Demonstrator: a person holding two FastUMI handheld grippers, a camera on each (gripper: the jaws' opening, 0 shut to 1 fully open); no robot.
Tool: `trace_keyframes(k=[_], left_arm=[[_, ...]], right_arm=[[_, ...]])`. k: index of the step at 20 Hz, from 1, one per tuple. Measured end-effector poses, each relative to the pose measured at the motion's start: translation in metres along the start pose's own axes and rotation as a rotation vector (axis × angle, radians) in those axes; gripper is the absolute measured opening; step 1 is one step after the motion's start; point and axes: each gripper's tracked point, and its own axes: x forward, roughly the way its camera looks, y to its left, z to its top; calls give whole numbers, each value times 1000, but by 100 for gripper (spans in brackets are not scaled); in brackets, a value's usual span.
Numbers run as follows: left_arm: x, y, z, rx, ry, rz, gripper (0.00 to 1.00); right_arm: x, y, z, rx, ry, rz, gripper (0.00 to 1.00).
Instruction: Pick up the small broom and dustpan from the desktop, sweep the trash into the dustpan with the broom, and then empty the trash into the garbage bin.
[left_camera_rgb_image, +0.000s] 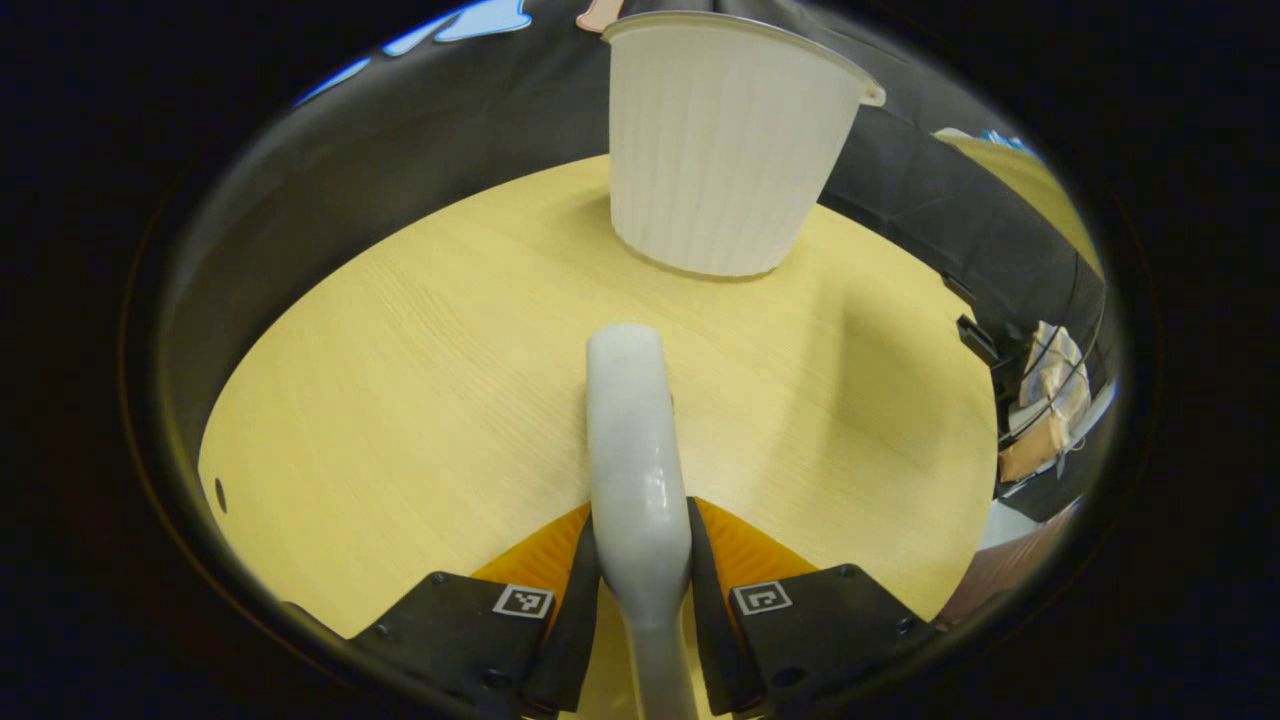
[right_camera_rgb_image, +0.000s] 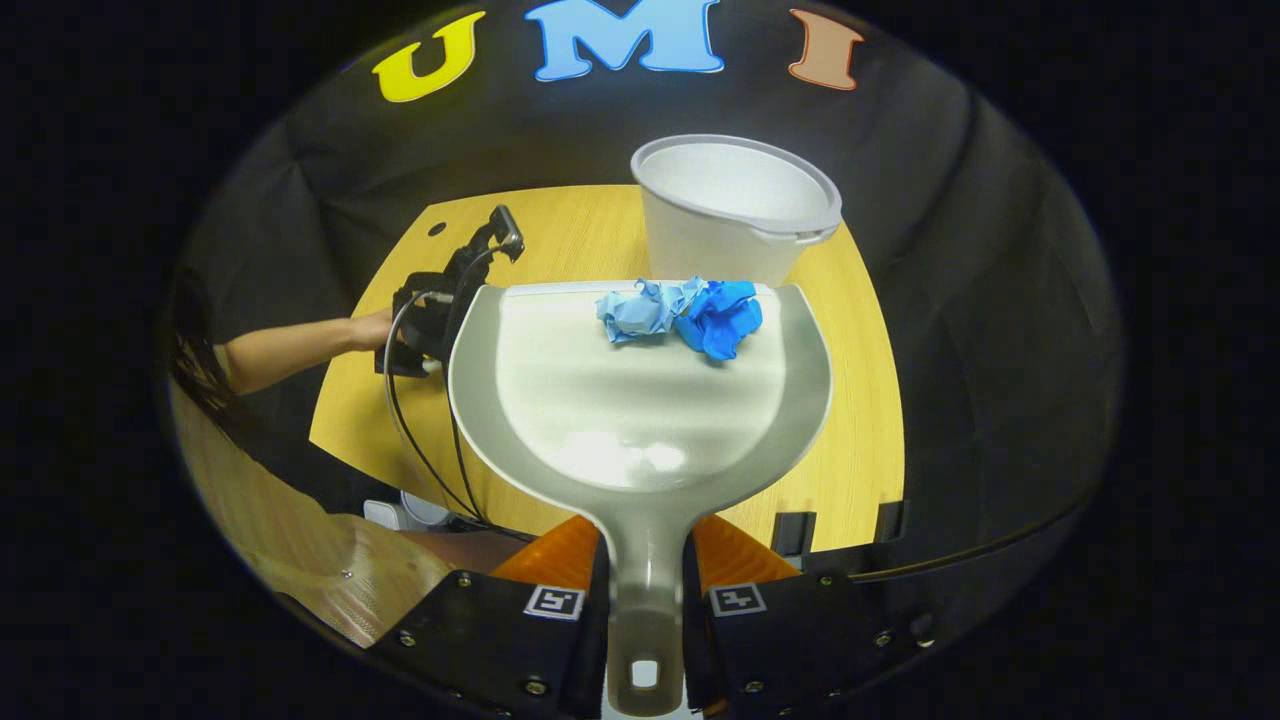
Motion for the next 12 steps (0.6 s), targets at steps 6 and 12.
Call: trace_keyframes(k=[6, 12], left_arm=[[-15, 65, -53, -45, -6, 31, 49], [-50, 130, -106, -86, 12, 47, 49]], right_arm=[[-37, -31, 70, 95, -3, 71, 31], [-51, -72, 145, 165, 3, 145, 31]])
